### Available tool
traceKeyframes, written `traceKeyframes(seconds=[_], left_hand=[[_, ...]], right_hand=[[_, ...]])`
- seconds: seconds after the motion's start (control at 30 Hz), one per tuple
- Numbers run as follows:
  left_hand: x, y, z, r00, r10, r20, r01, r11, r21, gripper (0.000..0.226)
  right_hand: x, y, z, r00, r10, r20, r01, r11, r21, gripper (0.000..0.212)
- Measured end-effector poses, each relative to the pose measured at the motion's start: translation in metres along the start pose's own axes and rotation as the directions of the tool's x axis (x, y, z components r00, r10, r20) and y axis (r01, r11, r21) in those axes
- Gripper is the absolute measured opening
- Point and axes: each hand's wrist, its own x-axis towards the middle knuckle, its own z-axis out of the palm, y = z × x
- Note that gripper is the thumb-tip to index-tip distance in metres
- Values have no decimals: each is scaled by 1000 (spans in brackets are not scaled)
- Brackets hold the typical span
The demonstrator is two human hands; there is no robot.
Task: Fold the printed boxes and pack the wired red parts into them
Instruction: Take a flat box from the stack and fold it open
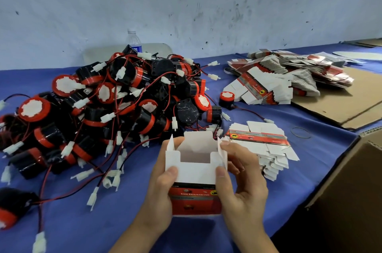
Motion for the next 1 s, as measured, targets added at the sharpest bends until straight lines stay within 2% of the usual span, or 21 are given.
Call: traceKeyframes(seconds=[0.5, 0.8, 1.0], left_hand=[[1, 4, 1, 998, -55, 19, 56, 997, -59, 27], [1, 5, -1, 992, -113, 55, 118, 990, -81, 25], [3, 6, -3, 993, -102, 65, 107, 991, -78, 26]], right_hand=[[5, -2, -4, 999, 34, 39, -35, 999, 37, 42], [11, -4, -10, 989, 51, 140, -50, 999, -7, 18], [12, -6, -10, 972, 57, 226, -49, 998, -42, 18]])
